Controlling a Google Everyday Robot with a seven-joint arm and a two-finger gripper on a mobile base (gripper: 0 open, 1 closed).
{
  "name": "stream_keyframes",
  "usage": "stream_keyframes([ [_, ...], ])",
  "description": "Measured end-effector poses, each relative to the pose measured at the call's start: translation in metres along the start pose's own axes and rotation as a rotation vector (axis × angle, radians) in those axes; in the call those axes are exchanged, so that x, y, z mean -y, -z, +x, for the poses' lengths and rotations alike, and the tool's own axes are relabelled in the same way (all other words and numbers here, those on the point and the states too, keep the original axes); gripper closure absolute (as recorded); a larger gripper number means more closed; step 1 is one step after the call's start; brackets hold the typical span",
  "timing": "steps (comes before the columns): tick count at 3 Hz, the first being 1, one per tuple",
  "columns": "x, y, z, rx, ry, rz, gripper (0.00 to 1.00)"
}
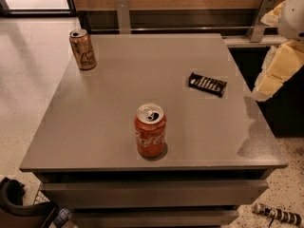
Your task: Move rxbar chocolate near orange can
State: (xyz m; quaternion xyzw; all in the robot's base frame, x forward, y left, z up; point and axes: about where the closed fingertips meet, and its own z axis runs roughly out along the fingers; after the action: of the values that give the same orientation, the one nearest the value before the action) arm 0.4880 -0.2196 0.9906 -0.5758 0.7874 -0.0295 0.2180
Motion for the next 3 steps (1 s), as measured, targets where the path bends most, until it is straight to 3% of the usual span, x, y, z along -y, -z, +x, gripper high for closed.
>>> stream_keyframes([
  [1, 0.042, -0.028, 0.007, 0.2, -0.018, -0.011, 0.0],
  [2, 0.066, -0.051, 0.012, 0.345, -0.037, -0.016, 0.0],
  [3, 0.07, -0.069, 0.024, 0.412, -0.07, -0.017, 0.0],
])
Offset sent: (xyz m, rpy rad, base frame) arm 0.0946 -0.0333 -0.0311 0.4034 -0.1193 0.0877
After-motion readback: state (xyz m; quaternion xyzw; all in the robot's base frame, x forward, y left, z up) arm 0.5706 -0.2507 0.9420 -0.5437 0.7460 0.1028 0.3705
